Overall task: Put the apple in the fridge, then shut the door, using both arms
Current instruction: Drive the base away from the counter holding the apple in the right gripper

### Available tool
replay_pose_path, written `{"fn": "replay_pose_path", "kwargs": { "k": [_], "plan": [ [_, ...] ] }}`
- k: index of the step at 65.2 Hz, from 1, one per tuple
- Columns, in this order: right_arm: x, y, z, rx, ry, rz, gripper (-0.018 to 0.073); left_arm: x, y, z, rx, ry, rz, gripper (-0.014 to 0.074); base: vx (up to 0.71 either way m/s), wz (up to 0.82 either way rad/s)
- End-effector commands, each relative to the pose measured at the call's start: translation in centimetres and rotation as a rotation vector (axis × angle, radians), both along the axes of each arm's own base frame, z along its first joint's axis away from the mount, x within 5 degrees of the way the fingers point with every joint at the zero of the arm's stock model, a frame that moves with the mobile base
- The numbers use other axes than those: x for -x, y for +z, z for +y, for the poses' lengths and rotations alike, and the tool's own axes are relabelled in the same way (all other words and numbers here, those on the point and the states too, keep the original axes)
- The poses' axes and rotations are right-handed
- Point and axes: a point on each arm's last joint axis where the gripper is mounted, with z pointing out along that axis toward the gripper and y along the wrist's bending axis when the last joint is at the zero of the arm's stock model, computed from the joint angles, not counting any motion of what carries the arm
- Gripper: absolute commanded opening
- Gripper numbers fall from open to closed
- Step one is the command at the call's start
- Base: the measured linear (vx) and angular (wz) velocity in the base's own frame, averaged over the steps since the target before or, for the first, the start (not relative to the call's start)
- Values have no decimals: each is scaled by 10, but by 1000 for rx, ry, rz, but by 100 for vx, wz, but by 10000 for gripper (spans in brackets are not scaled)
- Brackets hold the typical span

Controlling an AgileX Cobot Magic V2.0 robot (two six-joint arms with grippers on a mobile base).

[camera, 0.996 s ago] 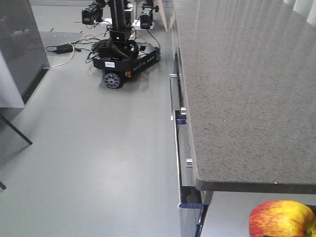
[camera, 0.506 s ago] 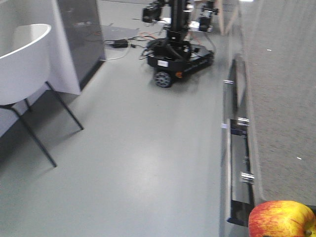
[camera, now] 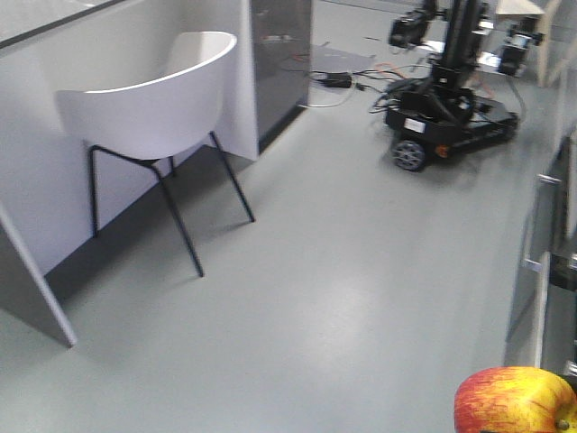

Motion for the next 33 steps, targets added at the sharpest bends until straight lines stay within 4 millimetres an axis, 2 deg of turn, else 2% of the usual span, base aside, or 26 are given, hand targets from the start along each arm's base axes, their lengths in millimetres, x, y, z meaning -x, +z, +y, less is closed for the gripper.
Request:
{"fn": "replay_pose_path", "kwargs": {
  "k": [1,33],
  "plan": [
    [-2,13,1,-65,-18,-56,336,1,-2,0,11,-3,-60,-6,-3,50],
    [-2,13,1,-65,-18,-56,336,1,-2,0,11,-3,-60,-6,-3,48]
  ]
}}
